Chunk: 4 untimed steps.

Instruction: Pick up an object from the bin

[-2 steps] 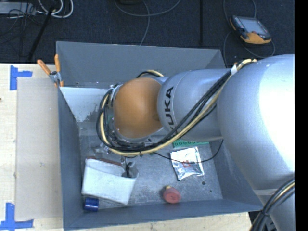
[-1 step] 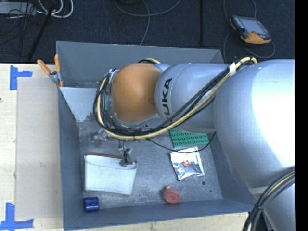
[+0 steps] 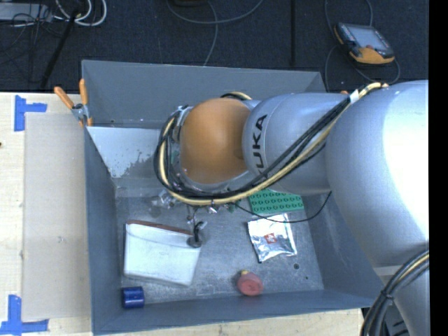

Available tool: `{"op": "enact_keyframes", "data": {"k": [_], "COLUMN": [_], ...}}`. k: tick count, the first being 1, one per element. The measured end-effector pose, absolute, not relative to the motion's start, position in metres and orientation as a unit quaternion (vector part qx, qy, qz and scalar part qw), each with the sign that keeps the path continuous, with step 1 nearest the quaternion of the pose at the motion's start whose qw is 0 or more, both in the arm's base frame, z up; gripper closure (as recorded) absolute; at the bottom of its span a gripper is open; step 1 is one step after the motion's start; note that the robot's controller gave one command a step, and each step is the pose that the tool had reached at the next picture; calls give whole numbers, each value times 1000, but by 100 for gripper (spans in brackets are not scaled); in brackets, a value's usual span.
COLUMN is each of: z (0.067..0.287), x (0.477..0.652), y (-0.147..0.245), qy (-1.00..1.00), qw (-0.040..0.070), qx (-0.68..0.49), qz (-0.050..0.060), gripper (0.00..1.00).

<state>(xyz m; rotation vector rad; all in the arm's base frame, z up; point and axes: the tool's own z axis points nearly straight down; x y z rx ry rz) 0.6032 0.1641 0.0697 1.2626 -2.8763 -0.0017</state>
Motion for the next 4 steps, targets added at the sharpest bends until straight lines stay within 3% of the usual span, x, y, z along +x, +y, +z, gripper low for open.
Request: {"op": "enact_keyframes", "data": {"k": [1, 2, 3, 4], "z": [70, 75, 75, 83], "x": [592, 576, 572, 606], "y": [149, 211, 212, 215], "qy": [-927, -976, -965, -915], "qw": [0, -9, -12, -2], "qx": [376, 217, 262, 404], "qz": [-1, 5, 2, 0], "gripper": [0, 0, 0, 0]}}
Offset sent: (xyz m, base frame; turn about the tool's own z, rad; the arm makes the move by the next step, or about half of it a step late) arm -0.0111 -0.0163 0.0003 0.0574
